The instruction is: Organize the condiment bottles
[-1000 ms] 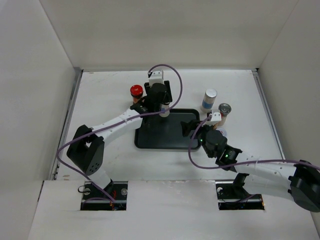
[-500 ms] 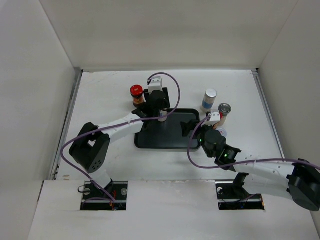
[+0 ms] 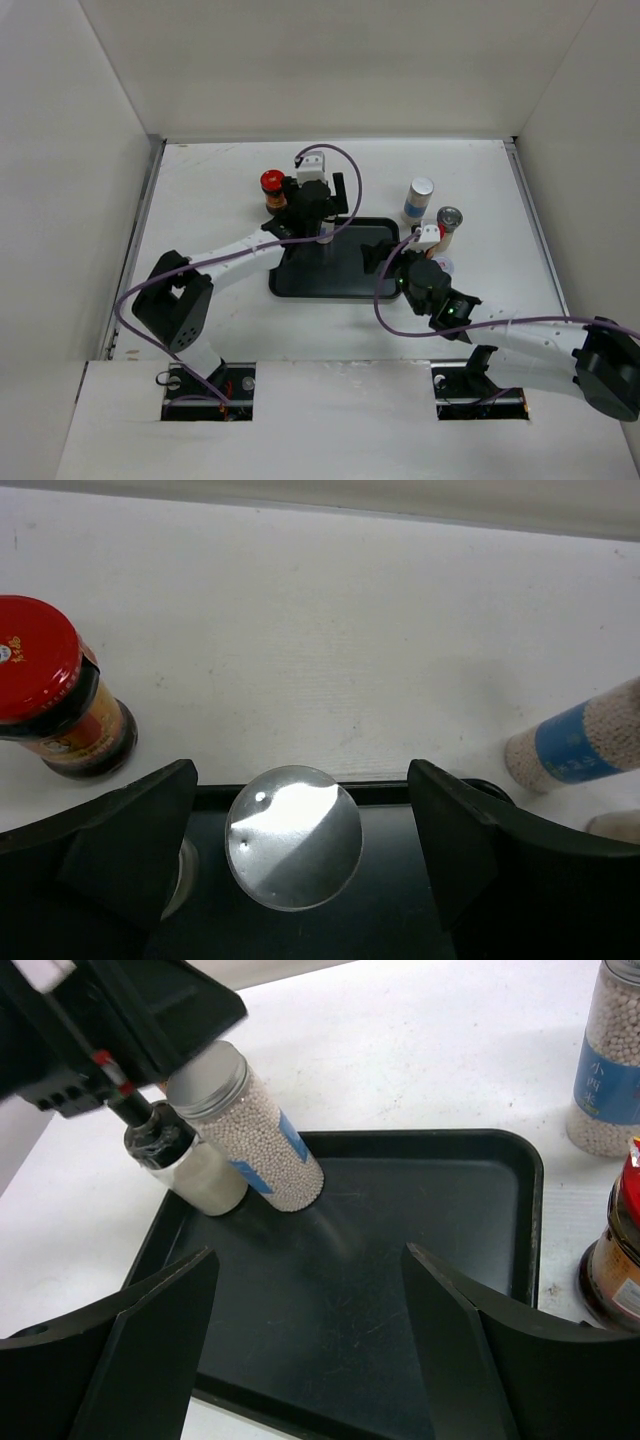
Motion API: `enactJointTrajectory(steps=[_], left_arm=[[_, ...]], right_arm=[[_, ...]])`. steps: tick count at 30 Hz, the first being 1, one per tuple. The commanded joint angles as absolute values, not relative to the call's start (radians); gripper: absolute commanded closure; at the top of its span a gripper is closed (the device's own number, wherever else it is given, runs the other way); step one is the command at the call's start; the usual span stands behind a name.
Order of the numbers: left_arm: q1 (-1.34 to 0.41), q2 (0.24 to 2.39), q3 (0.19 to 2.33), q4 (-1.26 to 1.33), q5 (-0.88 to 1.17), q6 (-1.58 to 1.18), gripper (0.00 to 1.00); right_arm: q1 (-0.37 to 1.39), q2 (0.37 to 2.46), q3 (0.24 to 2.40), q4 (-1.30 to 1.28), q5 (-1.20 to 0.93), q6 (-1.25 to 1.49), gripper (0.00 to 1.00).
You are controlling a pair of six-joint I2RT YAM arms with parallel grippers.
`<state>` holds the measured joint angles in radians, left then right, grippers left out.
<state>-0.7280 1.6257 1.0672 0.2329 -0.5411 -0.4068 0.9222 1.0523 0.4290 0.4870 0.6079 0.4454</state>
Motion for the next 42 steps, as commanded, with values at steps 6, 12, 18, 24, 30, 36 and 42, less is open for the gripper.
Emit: enactJointTrajectory(steps=[6,12,18,24,30,36,42], left_arm=[[-0.642,1.463,1.129,0.193,-0.595,-0.391,0.15],[-0.501,1.523,1.181,0.034,-0.581,-0.400,0.14],[-0.423,1.627,1.219,-0.002,-0.499,-0.394,0.13],[-0.380,1.730,1.264,0.020,-0.403,-0.380,0.13],[-0.361,1.818,1.307,0.018,-0.394,-0.380,0.15],[-0.363,1.822,1.315,0.025,-0.403,-0.379,0.50],[-0.361,1.645,1.241,0.071,-0.498,-0.373,0.65]], right_arm=[[0.915,1.060,0.446,0.541,0.615,0.454,0.19],[0.917,1.072,0.453,0.541,0.606,0.456,0.18],[0.917,1.092,0.460,0.538,0.597,0.457,0.17],[0.921,1.111,0.469,0.538,0.591,0.454,0.15],[0.929,1.118,0.469,0.540,0.581,0.457,0.14],[0.927,1.123,0.469,0.542,0.577,0.457,0.14],[0.929,1.132,0.472,0.543,0.575,0.454,0.14]])
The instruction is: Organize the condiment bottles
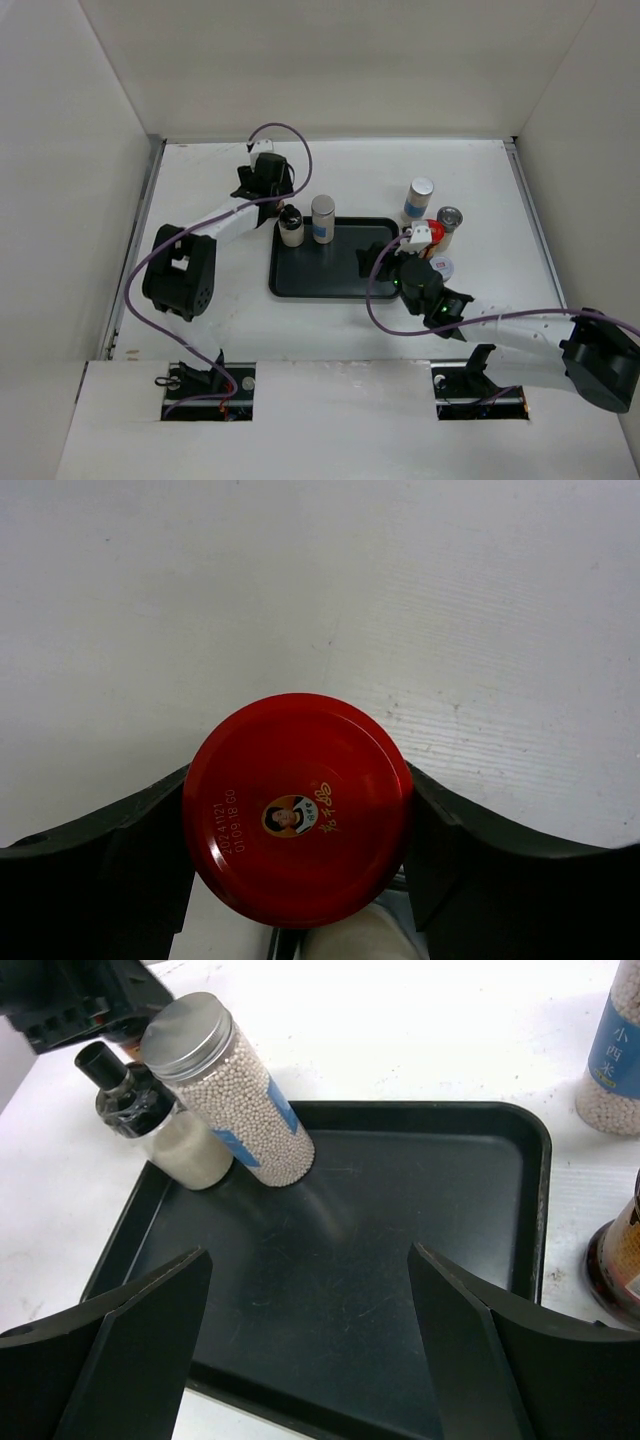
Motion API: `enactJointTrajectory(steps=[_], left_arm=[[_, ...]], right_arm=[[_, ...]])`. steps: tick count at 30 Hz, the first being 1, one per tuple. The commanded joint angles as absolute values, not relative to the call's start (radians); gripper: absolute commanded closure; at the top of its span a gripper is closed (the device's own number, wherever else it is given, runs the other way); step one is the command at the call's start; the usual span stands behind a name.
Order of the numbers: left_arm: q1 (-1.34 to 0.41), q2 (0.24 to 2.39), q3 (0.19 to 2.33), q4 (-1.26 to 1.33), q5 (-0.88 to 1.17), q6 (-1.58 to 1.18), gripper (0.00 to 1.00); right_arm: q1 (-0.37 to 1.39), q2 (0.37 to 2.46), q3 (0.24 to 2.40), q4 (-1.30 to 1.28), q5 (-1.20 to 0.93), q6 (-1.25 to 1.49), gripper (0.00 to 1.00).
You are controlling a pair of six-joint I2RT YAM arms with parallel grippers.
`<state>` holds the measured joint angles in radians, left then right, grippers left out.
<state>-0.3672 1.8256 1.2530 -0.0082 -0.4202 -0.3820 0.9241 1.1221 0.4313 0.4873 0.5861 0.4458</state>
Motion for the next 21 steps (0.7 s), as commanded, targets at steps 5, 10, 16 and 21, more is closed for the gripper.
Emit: enactJointTrajectory(steps=[5,10,16,21], left_arm=[[-0.363,1.381,1.051,0.080,-0.584,-0.370,0.66],[-0.410,1.116,0.838,0.017,-0.636,-0.406,0.67],[-0.574,0.960,0.746,-0.143,-0.683,-0.471,0.67],[-0.717,0.983,0.710,-0.092,-0.678,-0.523,0.67]], right_arm=[[0.927,1.118,0.471,0.543,0.574,0.449,0.14],[0.924,1.112,0.468,0.541,0.571,0.456,0.14],[0.920,1.097,0.463,0.541,0.571,0.454,0.21],[0.915,1.057,0.440,0.554,0.594,0.457,0.52]])
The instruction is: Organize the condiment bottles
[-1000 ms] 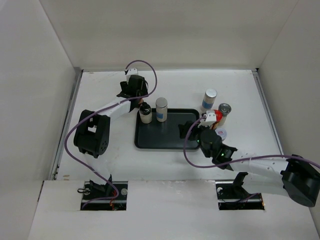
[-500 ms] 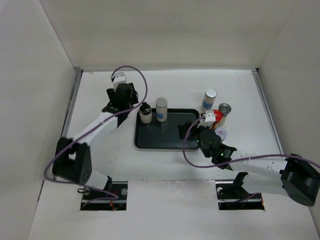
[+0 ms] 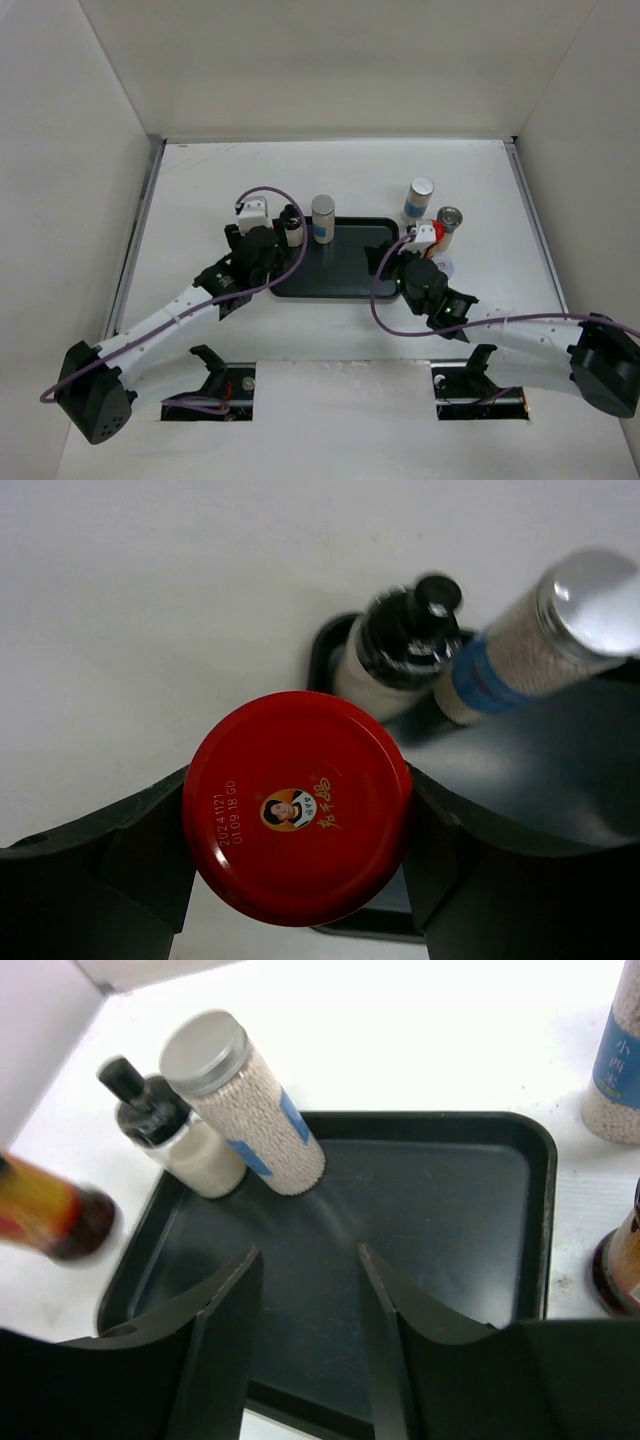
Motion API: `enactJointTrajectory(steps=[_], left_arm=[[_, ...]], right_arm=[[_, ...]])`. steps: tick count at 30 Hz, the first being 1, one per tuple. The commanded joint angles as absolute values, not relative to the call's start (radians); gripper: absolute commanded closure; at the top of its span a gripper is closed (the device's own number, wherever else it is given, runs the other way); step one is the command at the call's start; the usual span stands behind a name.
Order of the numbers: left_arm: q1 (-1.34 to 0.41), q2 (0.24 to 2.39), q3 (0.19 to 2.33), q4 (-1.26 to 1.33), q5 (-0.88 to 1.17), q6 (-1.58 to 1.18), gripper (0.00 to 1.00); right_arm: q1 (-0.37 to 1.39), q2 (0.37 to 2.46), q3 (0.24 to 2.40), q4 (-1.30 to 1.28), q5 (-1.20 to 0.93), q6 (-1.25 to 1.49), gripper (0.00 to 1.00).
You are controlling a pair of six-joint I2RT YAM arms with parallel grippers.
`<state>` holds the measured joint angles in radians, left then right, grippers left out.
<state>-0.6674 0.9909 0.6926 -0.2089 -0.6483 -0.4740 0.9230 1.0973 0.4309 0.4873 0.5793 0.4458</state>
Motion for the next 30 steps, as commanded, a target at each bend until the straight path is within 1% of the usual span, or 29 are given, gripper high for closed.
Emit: enactJointTrajectory(steps=[1,2,5,10,15,18,19,21,23,24,25,26,28,29,30], left_arm=[[-0.735,1.002,0.710,-0.074,-0.678,-0.523,0.67],[-0.752,1.021,0.707,-0.046,-0.677,-0.523,0.67],[-0.777,1.086,0.713,0.009,-0.655,-0.519,0.66],[-0.798,1.156,0.696,0.064,-0.611,-0.523,0.66],[-0.811,1.218,0.677,0.092,-0.601,-0.526,0.65],[-0.814,1.244,0.673,0.098,-0.598,-0.526,0.60],[-0.814,1.250,0.675,0.092,-0.603,-0.526,0.58],[-0.820,1.253,0.669,0.087,-0.612,-0.526,0.53],[-0.823,1.250,0.661,0.087,-0.618,-0.526,0.41],[-0.823,1.249,0.661,0.086,-0.621,-0.523,0.34],[-0.824,1.244,0.661,0.084,-0.623,-0.522,0.29],[-0.824,1.238,0.660,0.081,-0.623,-0.520,0.24],[-0.824,1.218,0.654,0.087,-0.623,-0.518,0.14],[-0.824,1.209,0.650,0.089,-0.623,-0.517,0.12],[-0.820,1.198,0.650,0.092,-0.620,-0.515,0.06]], right_arm=[[0.910,1.046,0.437,0.554,0.598,0.457,0.53],[0.909,1.040,0.437,0.551,0.600,0.457,0.52],[0.910,1.025,0.440,0.540,0.607,0.454,0.43],[0.909,1.008,0.434,0.531,0.620,0.454,0.33],[0.884,0.977,0.434,0.503,0.637,0.456,0.28],[0.874,0.970,0.446,0.474,0.640,0.457,0.28],[0.869,0.966,0.452,0.454,0.640,0.457,0.30],[0.866,0.963,0.462,0.419,0.637,0.459,0.47],[0.858,0.957,0.475,0.364,0.644,0.460,0.76],[0.854,0.953,0.489,0.326,0.652,0.468,0.82],[0.849,0.948,0.505,0.283,0.666,0.478,0.83],[0.843,0.945,0.520,0.249,0.679,0.485,0.80],[0.822,0.937,0.535,0.216,0.716,0.485,0.65],[0.811,0.933,0.541,0.209,0.733,0.483,0.57],[0.800,0.931,0.555,0.200,0.739,0.480,0.47]])
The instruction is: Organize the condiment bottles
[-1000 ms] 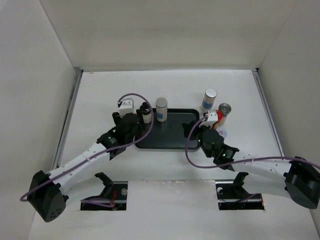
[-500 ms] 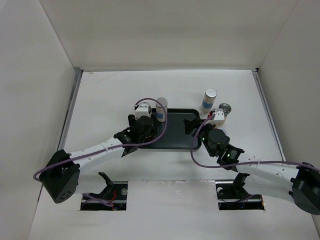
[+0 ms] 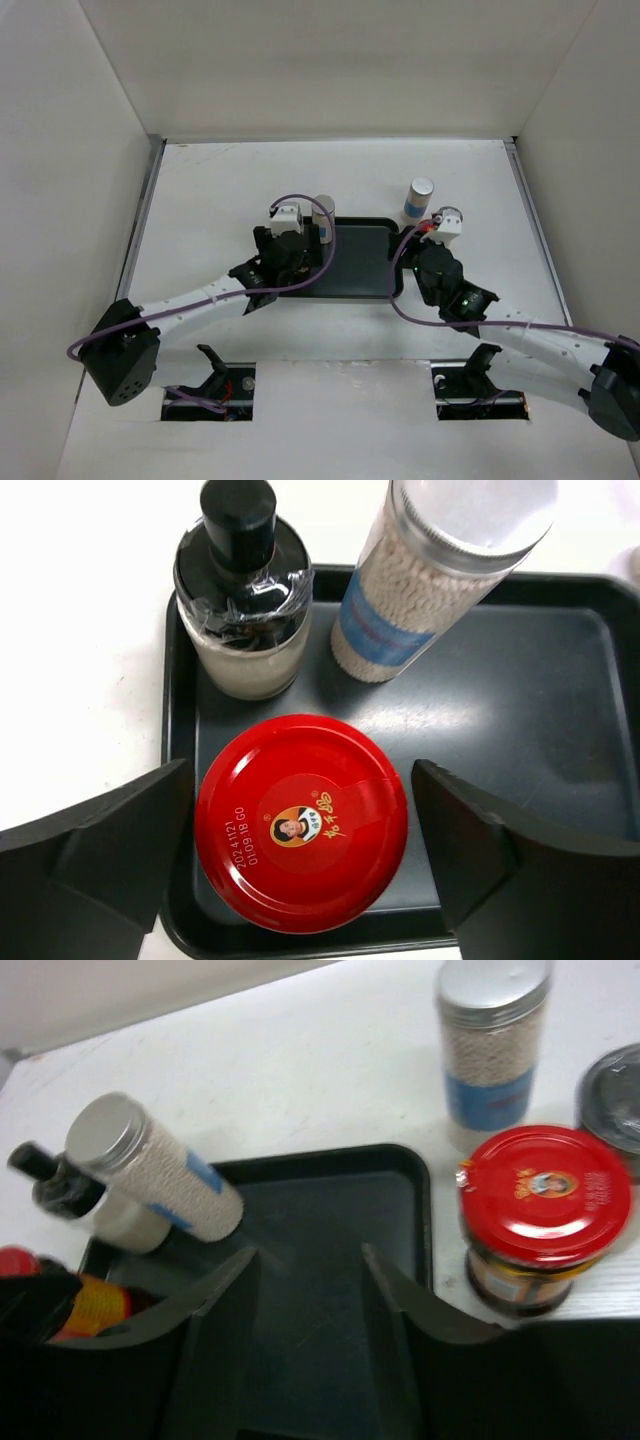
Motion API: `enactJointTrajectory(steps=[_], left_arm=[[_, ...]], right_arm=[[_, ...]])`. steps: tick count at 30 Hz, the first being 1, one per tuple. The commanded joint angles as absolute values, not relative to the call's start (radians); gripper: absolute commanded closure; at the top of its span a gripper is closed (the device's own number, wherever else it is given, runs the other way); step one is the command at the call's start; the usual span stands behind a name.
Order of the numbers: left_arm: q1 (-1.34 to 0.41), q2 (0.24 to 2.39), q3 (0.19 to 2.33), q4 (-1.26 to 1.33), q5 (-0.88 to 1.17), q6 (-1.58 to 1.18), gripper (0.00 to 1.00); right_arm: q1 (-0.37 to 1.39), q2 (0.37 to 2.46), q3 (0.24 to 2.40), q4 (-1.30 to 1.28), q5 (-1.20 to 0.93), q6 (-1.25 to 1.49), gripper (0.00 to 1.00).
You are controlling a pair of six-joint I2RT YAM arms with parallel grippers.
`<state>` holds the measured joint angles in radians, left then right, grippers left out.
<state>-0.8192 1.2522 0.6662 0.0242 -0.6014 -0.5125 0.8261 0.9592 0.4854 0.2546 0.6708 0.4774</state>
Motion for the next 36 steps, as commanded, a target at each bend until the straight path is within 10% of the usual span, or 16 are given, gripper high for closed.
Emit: enactJointTrajectory(steps=[1,10,17,26,36], left_arm=[[-0.814,1.186,0.650,0.092,-0.615,-0.515,0.03],[-0.742,0.981,0.583,0.306,-0.624,-0.506,0.00],[-0.622,0.852,0.385,0.531,-0.652,-0.563,0.51],[-0.561,0.827,0.258,0.643,-0.644,-0.583,0.46],[-0.535,0.888,0.249,0.678,-0.630,-0.591,0.37]], right_arm=[[0.788,0.939,0.570,0.193,0.739,0.474,0.40],[0.651,0.980,0.683,0.005,0.802,0.417,0.09],[0.570,1.093,0.730,-0.077,0.790,0.417,0.00],[0.558,1.224,0.753,-0.064,0.765,0.437,0.01],[0.513,1.290,0.719,0.040,0.727,0.465,0.31]])
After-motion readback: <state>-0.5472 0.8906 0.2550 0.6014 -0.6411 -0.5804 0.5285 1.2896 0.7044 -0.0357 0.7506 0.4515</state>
